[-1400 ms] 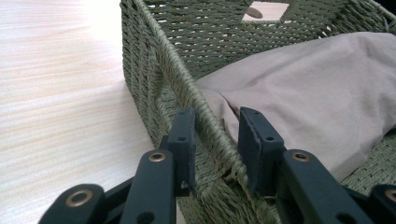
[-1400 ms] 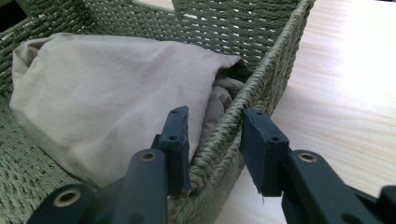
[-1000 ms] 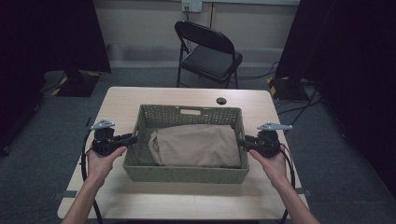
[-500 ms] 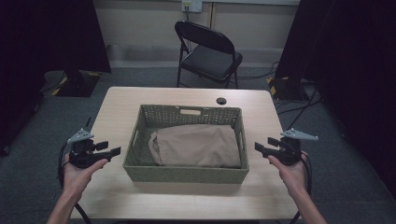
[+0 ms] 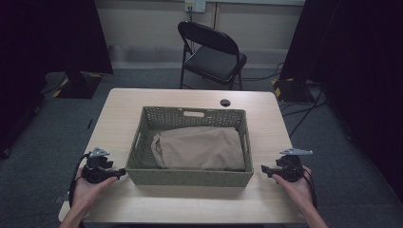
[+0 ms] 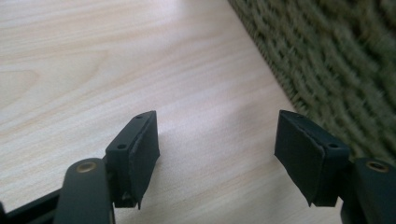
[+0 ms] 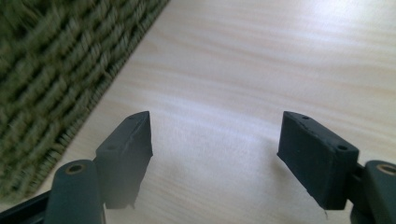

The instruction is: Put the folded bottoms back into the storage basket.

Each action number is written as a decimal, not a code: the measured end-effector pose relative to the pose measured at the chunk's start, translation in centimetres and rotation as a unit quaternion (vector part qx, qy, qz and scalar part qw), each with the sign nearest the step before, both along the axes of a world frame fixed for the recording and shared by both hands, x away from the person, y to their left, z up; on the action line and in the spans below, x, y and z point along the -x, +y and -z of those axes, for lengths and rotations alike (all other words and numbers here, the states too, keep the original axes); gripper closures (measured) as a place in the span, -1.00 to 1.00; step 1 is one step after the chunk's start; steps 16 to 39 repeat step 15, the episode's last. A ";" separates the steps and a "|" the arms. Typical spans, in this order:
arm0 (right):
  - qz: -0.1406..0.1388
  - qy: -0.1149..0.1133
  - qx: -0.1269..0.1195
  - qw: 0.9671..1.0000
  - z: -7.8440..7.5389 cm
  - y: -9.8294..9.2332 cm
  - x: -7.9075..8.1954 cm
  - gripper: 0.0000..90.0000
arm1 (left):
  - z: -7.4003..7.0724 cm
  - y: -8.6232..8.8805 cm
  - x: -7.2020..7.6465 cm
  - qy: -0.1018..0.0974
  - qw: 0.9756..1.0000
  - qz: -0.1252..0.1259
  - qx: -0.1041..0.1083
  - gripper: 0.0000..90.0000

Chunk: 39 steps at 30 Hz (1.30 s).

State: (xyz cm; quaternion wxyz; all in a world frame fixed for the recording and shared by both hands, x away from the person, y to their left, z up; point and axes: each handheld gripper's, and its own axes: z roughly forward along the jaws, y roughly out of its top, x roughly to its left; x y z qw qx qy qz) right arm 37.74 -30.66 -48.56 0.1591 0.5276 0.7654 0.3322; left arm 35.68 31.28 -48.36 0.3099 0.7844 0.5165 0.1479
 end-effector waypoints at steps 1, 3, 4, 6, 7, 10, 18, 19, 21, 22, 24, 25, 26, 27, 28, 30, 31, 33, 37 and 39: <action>-0.003 0.001 0.010 1.000 0.2 0.2 0.0 -0.44 | 0.2 -0.1 0.0 0.003 1.000 0.000 -0.005 -0.33; -0.008 0.011 0.024 1.000 0.7 0.4 0.1 -0.47 | 0.6 -0.3 0.1 -0.009 1.000 -0.001 -0.012 -0.40; -0.010 0.003 0.039 0.999 0.8 0.6 0.1 -0.46 | 0.6 -0.3 0.1 -0.011 1.000 -0.002 -0.013 -0.40; -0.009 -0.003 0.043 0.999 0.9 0.8 0.2 -0.50 | 0.9 -0.5 0.3 -0.024 0.999 -0.001 -0.021 -0.42; -0.012 -0.010 0.050 0.999 1.0 1.0 0.3 -0.56 | 1.1 -0.6 0.4 -0.034 0.999 0.002 -0.030 -0.45; -0.007 -0.038 0.041 0.998 1.6 1.2 0.6 -0.62 | 1.7 -0.6 0.5 -0.060 0.998 0.002 -0.017 -0.62; -0.010 -0.062 0.035 0.997 2.1 1.0 0.9 -0.65 | 2.1 -0.5 0.5 -0.078 0.997 0.002 -0.009 -0.69; -0.010 -0.062 0.035 0.997 2.1 1.0 0.9 -0.65 | 2.1 -0.5 0.5 -0.078 0.997 0.002 -0.009 -0.69; -0.010 -0.062 0.035 0.997 2.1 1.0 0.9 -0.65 | 2.1 -0.5 0.5 -0.078 0.997 0.002 -0.009 -0.69; -0.010 -0.062 0.035 0.997 2.1 1.0 0.9 -0.65 | 2.1 -0.5 0.5 -0.078 0.997 0.002 -0.009 -0.69; -0.010 -0.062 0.035 0.997 2.1 1.0 0.9 -0.65 | 2.1 -0.5 0.5 -0.078 0.997 0.002 -0.009 -0.69; -0.010 -0.062 0.035 0.997 2.1 1.0 0.9 -0.65 | 2.1 -0.5 0.5 -0.078 0.997 0.002 -0.009 -0.69; -0.010 -0.062 0.035 0.997 2.1 1.0 0.9 -0.65 | 2.1 -0.5 0.5 -0.078 0.997 0.002 -0.009 -0.69; -0.010 -0.062 0.035 0.997 2.1 1.0 0.9 -0.65 | 2.1 -0.5 0.5 -0.078 0.997 0.002 -0.009 -0.69; -0.010 -0.062 0.035 0.997 2.1 1.0 0.9 -0.65 | 2.1 -0.5 0.5 -0.078 0.997 0.002 -0.009 -0.69; -0.010 -0.062 0.035 0.997 2.1 1.0 0.9 -0.65 | 2.1 -0.5 0.5 -0.078 0.997 0.002 -0.009 -0.69; -0.010 -0.062 0.035 0.997 2.1 1.0 0.9 -0.65 | 2.1 -0.5 0.5 -0.078 0.997 0.002 -0.009 -0.69; -0.010 -0.062 0.035 0.997 2.1 1.0 0.9 -0.65 | 2.1 -0.5 0.5 -0.078 0.997 0.002 -0.009 -0.69; -0.010 -0.062 0.035 0.997 2.1 1.0 0.9 -0.65 | 2.1 -0.5 0.5 -0.078 0.997 0.002 -0.009 -0.69; -0.010 -0.062 0.035 0.997 2.1 1.0 0.9 -0.65 | 2.1 -0.5 0.5 -0.078 0.997 0.002 -0.009 -0.69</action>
